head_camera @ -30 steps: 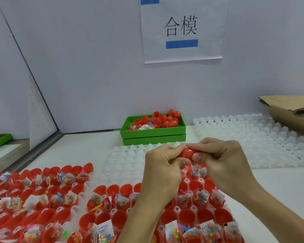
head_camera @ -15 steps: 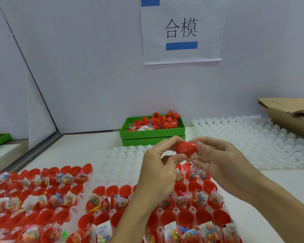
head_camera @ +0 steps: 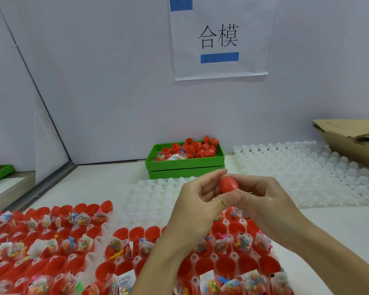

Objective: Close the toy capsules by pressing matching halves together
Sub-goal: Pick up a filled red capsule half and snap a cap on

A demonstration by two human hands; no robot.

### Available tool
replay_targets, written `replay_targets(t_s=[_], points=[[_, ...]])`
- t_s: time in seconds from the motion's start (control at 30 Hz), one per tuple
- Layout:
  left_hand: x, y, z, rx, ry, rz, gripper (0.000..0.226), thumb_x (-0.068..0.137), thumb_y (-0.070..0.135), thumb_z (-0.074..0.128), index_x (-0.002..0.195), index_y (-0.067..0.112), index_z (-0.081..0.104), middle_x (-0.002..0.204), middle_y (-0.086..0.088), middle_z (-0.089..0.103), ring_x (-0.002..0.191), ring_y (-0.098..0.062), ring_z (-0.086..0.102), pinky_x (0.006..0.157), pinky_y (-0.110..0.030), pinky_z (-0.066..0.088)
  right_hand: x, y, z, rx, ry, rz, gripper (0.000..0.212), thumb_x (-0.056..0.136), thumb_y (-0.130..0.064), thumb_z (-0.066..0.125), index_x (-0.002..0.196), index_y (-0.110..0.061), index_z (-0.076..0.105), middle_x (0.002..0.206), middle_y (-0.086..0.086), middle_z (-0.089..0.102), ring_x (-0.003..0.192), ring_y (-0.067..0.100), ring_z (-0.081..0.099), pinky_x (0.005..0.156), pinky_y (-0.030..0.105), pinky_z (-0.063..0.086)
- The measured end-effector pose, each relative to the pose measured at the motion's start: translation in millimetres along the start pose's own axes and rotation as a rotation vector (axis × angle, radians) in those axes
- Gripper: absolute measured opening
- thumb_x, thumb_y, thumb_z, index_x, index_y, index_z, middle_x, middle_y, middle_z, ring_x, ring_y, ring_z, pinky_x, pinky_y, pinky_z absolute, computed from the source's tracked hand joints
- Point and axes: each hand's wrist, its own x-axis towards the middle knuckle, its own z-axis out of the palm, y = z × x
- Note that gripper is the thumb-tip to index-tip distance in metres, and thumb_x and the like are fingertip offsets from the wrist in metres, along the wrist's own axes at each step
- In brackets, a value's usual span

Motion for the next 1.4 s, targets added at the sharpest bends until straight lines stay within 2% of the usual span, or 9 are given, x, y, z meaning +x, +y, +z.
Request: replay_targets(t_s=[0.1,0.27,0.47,0.73,0.87,1.07,1.2,1.3,1.4], points=[[2,-4,4,0.031,0.06,0.036,0.054,0.077,0.019,0.074,0.129,0.015,0.062,0.111,0.006,0.074,0.104,-0.005,0.069,0.084,-0.017,0.054,-1,2,1,-0.09,-0.007,-0.058,0.027,0.083,-0.011,0.068,0.109,-0.013,0.075,0.103,0.009,0.076,0.1,0.025,0.072,0.087,0.029,0.057],[1,-5,3,0.078,0.074,0.05,0.043,0.086,0.01,0.071,0.128,0.022,0.064,0.115,0.007,0.073,0.11,-0.006,0.066,0.096,-0.026,0.053,0,2,-3,-0.074,-0.035,-0.071,0.027,0.082,-0.011,0.069,0.108,-0.012,0.076,0.104,0.012,0.075,0.101,0.028,0.072,0.086,0.031,0.058],[2,-4,3,0.091,0.067,0.04,0.046,0.088,0.008,0.069,0.13,0.023,0.062,0.118,0.005,0.072,0.112,-0.007,0.066,0.099,-0.031,0.053,0,-1,-1,-0.019,-0.078,-0.061,0.027,0.077,-0.032,0.074,0.103,-0.026,0.078,0.105,0.008,0.076,0.1,0.025,0.072,0.081,0.024,0.057],[-1,4,0,0.231,0.068,0.155,0.037,0.087,-0.004,0.066,0.101,0.029,0.073,0.121,0.011,0.063,0.113,0.008,0.056,0.081,-0.004,0.046,2,3,-4,0.327,-0.142,0.211,0.034,0.075,-0.017,0.077,0.104,0.001,0.074,0.099,0.022,0.071,0.096,0.032,0.071,0.08,0.031,0.059],[0,6,-1,0.141,0.03,0.155,0.033,0.086,-0.009,0.065,0.101,0.019,0.074,0.111,-0.001,0.071,0.105,-0.005,0.065,0.084,-0.017,0.053,0,-3,-4,0.475,-0.277,0.24,0.052,0.073,-0.031,0.084,0.108,0.005,0.069,0.102,0.02,0.067,0.107,0.034,0.063,0.1,0.041,0.052],[0,6,0,0.128,0.013,0.161,0.034,0.087,-0.008,0.065,0.105,0.019,0.073,0.11,-0.001,0.072,0.107,-0.009,0.065,0.084,-0.016,0.052,-1,-3,2,0.494,-0.237,0.218,0.044,0.072,-0.033,0.084,0.098,0.0,0.071,0.094,0.015,0.064,0.093,0.025,0.066,0.093,0.037,0.055],[1,4,1,0.143,0.019,0.163,0.037,0.086,-0.009,0.066,0.104,0.023,0.074,0.108,0.001,0.073,0.105,-0.009,0.066,0.085,-0.017,0.052,-2,-2,6,0.481,-0.203,0.181,0.037,0.084,-0.036,0.071,0.094,0.0,0.072,0.095,0.015,0.068,0.099,0.026,0.067,0.1,0.042,0.052],[1,3,2,0.173,0.019,0.189,0.039,0.087,-0.005,0.066,0.103,0.03,0.073,0.106,0.003,0.073,0.104,-0.01,0.067,0.085,-0.017,0.052,-1,-2,6,0.441,-0.161,0.16,0.05,0.077,-0.041,0.08,0.098,0.004,0.072,0.095,0.017,0.07,0.101,0.029,0.068,0.1,0.041,0.052],[1,4,2,0.165,0.018,0.189,0.042,0.089,-0.002,0.064,0.099,0.037,0.074,0.105,0.001,0.073,0.102,-0.014,0.069,0.087,-0.021,0.053,-2,-2,7,0.434,-0.153,0.146,0.043,0.08,-0.04,0.075,0.092,0.001,0.074,0.099,0.019,0.071,0.114,0.037,0.063,0.103,0.043,0.05]])
